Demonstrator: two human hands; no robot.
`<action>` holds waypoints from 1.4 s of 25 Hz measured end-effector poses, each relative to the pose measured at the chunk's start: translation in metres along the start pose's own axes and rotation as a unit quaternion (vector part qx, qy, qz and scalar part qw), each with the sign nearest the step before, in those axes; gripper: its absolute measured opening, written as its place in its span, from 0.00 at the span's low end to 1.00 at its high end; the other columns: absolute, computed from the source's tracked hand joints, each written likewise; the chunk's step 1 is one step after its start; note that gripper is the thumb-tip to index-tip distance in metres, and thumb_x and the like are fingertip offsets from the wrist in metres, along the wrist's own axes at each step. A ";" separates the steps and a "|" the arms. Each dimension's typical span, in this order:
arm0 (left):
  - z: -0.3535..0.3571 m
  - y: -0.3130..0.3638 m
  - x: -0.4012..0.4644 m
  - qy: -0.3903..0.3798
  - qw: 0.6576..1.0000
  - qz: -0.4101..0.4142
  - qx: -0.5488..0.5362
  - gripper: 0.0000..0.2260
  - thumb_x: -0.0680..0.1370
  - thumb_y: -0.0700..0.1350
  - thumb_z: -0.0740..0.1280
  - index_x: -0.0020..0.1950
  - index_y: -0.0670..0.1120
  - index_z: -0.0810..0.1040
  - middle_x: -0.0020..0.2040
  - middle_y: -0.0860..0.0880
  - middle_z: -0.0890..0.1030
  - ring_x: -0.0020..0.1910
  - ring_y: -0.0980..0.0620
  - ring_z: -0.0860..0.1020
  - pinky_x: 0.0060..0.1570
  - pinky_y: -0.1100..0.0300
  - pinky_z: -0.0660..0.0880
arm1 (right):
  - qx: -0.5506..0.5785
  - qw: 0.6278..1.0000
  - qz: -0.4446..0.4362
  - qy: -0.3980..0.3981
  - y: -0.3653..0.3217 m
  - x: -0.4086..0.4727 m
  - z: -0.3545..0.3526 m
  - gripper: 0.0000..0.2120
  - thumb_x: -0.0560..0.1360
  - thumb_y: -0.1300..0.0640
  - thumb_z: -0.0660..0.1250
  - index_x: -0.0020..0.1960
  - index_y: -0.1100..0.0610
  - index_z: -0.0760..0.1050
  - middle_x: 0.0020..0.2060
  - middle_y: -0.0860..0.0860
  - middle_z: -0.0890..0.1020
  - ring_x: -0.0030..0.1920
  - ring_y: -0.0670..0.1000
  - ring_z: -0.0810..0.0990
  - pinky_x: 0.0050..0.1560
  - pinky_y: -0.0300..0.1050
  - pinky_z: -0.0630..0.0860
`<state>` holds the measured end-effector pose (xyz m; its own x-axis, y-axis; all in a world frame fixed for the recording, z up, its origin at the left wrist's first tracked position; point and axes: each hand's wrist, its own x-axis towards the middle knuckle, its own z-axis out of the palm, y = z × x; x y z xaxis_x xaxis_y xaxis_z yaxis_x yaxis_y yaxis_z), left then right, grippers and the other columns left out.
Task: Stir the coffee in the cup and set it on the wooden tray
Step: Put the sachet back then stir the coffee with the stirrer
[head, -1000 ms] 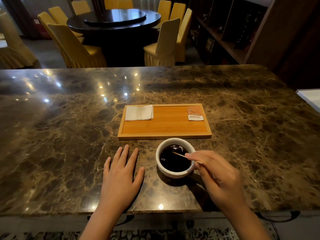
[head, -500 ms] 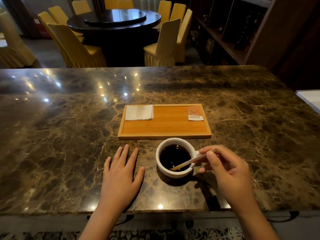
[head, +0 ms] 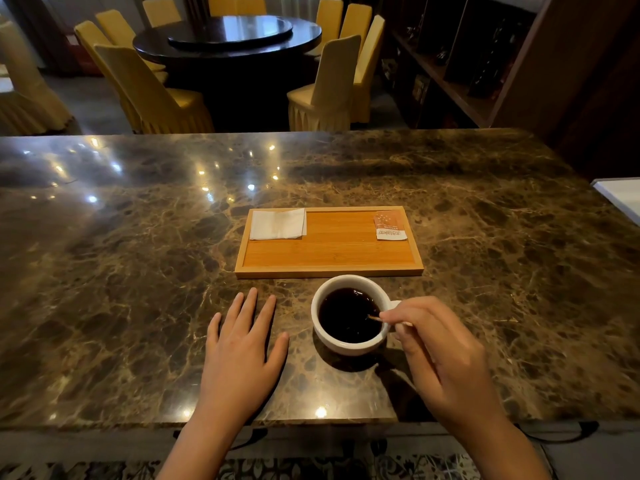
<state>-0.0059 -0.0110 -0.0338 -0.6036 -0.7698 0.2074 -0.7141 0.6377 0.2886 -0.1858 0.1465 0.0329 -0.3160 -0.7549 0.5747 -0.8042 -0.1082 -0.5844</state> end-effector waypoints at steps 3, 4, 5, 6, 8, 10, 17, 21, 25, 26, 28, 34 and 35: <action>0.001 0.000 0.000 0.003 1.000 0.000 -0.001 0.27 0.74 0.60 0.48 0.71 0.51 0.60 0.72 0.46 0.58 0.71 0.51 0.50 0.67 0.44 0.49 | 0.097 0.990 0.094 0.037 -0.005 0.001 0.001 0.11 0.76 0.53 0.58 0.45 0.54 0.78 0.40 0.46 0.81 0.40 0.44 0.80 0.38 0.34 0.76; 0.001 0.000 0.000 0.003 1.000 0.000 -0.002 0.27 0.74 0.60 0.48 0.71 0.51 0.59 0.72 0.46 0.58 0.71 0.51 0.50 0.67 0.44 0.49 | 0.153 0.977 0.140 0.051 -0.006 0.002 0.001 0.10 0.75 0.51 0.59 0.44 0.51 0.78 0.39 0.48 0.82 0.38 0.46 0.82 0.35 0.36 0.78; 0.001 0.000 0.000 0.002 1.000 0.000 -0.002 0.27 0.74 0.60 0.48 0.71 0.51 0.59 0.72 0.46 0.58 0.71 0.52 0.50 0.67 0.44 0.49 | 0.213 0.957 0.188 0.064 -0.008 0.003 0.001 0.09 0.75 0.50 0.61 0.44 0.49 0.79 0.39 0.49 0.84 0.35 0.48 0.83 0.32 0.38 0.80; 0.001 0.000 0.000 0.002 1.000 -0.001 -0.002 0.27 0.74 0.60 0.48 0.71 0.52 0.59 0.72 0.46 0.58 0.71 0.52 0.49 0.67 0.45 0.49 | 0.267 0.932 0.231 0.080 -0.008 0.003 0.001 0.08 0.75 0.49 0.63 0.43 0.48 0.79 0.39 0.51 0.85 0.34 0.50 0.83 0.29 0.40 0.81; 0.001 0.000 0.000 0.001 1.000 -0.002 -0.003 0.27 0.74 0.61 0.47 0.71 0.52 0.59 0.72 0.46 0.57 0.71 0.52 0.49 0.67 0.45 0.48 | 0.328 0.893 0.292 0.101 -0.005 0.003 0.002 0.09 0.71 0.48 0.63 0.41 0.50 0.81 0.38 0.52 0.86 0.35 0.53 0.85 0.27 0.39 0.81; 0.000 0.000 0.000 0.000 1.000 -0.002 -0.002 0.27 0.74 0.61 0.47 0.71 0.52 0.58 0.73 0.47 0.57 0.71 0.52 0.48 0.67 0.45 0.48 | 0.366 0.863 0.326 0.125 0.001 0.004 0.001 0.11 0.67 0.47 0.64 0.41 0.51 0.81 0.38 0.55 0.86 0.38 0.54 0.85 0.30 0.38 0.81; 0.001 0.000 0.000 -0.001 1.000 -0.001 0.000 0.27 0.74 0.61 0.47 0.71 0.52 0.59 0.73 0.46 0.58 0.71 0.51 0.49 0.67 0.45 0.48 | 0.309 0.880 0.316 0.178 0.012 0.008 -0.015 0.11 0.69 0.44 0.66 0.43 0.50 0.80 0.40 0.55 0.85 0.39 0.49 0.85 0.34 0.35 0.81; 0.001 0.000 0.000 -0.003 1.000 -0.001 0.002 0.27 0.74 0.61 0.47 0.71 0.52 0.58 0.73 0.46 0.57 0.71 0.51 0.49 0.67 0.45 0.48 | 0.245 0.915 0.270 0.176 0.010 0.015 -0.028 0.08 0.73 0.53 0.61 0.44 0.51 0.79 0.42 0.50 0.84 0.40 0.48 0.85 0.34 0.35 0.81; 0.001 0.000 -0.001 -0.004 1.000 -0.003 -0.001 0.28 0.74 0.61 0.46 0.71 0.52 0.58 0.73 0.47 0.56 0.71 0.52 0.48 0.67 0.46 0.46 | 0.235 0.928 0.253 0.139 0.007 0.028 -0.035 0.09 0.72 0.54 0.62 0.46 0.53 0.80 0.44 0.47 0.85 0.40 0.47 0.85 0.35 0.36 0.81; 0.000 0.001 -0.001 -0.003 1.000 -0.002 -0.002 0.28 0.74 0.61 0.46 0.71 0.52 0.58 0.73 0.47 0.56 0.71 0.52 0.48 0.67 0.46 0.46 | 0.246 0.928 0.248 0.132 0.006 0.034 -0.038 0.09 0.72 0.54 0.62 0.47 0.54 0.80 0.44 0.47 0.85 0.40 0.47 0.85 0.35 0.36 0.81; 0.000 0.001 -0.001 -0.001 1.000 -0.001 -0.001 0.27 0.74 0.61 0.46 0.71 0.52 0.58 0.73 0.47 0.56 0.71 0.52 0.48 0.67 0.46 0.46 | 0.250 0.934 0.222 0.124 0.002 0.051 -0.045 0.09 0.72 0.55 0.62 0.47 0.54 0.79 0.42 0.50 0.86 0.40 0.46 0.85 0.36 0.34 0.80; -0.001 0.003 0.000 0.001 1.000 -0.006 0.000 0.27 0.74 0.61 0.47 0.71 0.52 0.58 0.72 0.48 0.57 0.71 0.52 0.49 0.67 0.47 0.48 | 0.135 0.990 0.026 0.023 0.015 0.120 -0.022 0.08 0.77 0.63 0.61 0.53 0.58 0.78 0.44 0.54 0.83 0.43 0.47 0.83 0.41 0.33 0.79; -0.001 0.003 -0.001 0.000 1.000 -0.007 0.000 0.27 0.74 0.61 0.46 0.71 0.53 0.58 0.72 0.48 0.56 0.71 0.52 0.48 0.67 0.47 0.47 | 0.104 0.994 -0.026 0.013 0.019 0.132 -0.012 0.08 0.77 0.64 0.62 0.53 0.59 0.78 0.44 0.56 0.83 0.43 0.47 0.82 0.42 0.33 0.78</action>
<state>-0.0078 -0.0084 -0.0323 -0.5926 -0.7792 0.2040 -0.7229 0.6262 0.2920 -0.2490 0.0523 0.1044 -0.2914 -0.7286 0.6199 -0.6988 -0.2805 -0.6581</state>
